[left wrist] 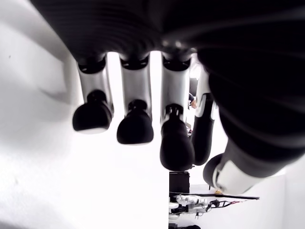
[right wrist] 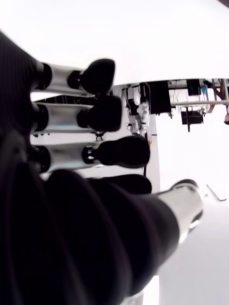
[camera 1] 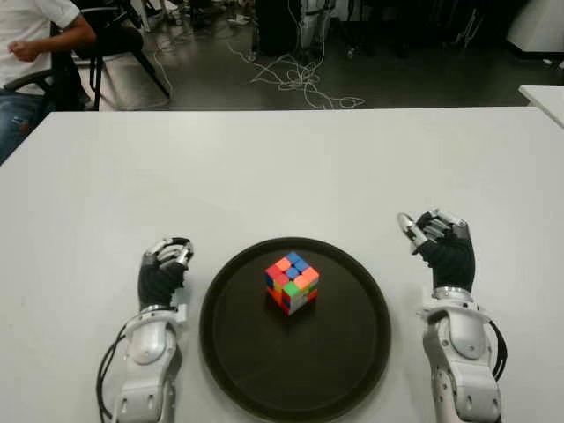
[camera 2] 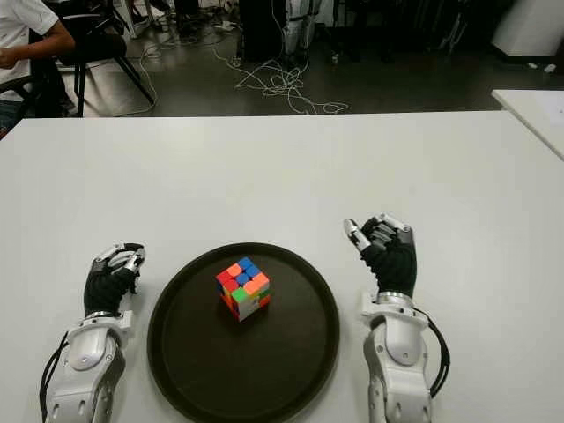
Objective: Pick up the Rubik's Cube and put it in the plate
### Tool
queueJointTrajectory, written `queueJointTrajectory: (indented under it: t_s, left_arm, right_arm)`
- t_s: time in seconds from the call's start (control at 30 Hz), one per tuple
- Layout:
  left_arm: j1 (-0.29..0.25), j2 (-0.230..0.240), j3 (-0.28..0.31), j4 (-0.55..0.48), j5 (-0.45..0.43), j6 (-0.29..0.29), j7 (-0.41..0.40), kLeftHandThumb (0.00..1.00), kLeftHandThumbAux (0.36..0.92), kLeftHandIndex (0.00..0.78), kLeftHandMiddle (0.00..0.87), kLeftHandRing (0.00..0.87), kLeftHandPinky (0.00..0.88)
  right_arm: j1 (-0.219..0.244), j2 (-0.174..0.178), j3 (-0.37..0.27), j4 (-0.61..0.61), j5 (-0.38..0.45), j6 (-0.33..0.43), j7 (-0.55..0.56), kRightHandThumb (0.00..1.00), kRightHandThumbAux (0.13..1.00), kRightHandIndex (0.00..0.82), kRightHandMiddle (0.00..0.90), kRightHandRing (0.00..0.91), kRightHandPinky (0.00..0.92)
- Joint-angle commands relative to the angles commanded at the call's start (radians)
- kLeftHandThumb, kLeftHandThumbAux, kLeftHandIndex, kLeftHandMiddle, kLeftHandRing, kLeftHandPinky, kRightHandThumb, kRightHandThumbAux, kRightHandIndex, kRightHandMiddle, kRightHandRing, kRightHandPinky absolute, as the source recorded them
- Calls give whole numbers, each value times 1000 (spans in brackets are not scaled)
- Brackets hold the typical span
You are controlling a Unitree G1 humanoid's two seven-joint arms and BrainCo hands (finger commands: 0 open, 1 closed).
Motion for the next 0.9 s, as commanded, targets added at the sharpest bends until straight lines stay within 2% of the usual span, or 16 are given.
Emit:
queueJointTrajectory:
  t_s: [0.3, 0.67, 0.9]
  left_arm:
    - [-5, -7, 6, 11, 4, -1, -3, 712, 705, 443, 789, 816, 820]
    - [-21, -16, 27, 60, -25, -61, -11, 713, 705, 444, 794, 819, 818]
    - [-25, -12, 29, 74, -22, -77, -11, 712, 705, 443, 786, 815, 819]
  right_arm:
    - [-3, -19, 1, 6, 4, 8, 21, 371, 841, 679, 779, 798, 795]
    - [-20, -37, -2, 66, 7, -83, 65, 352, 845, 674, 774, 793, 792]
    - [-27, -49, 1, 85, -13, -95, 76, 277, 859, 682, 773, 797, 795]
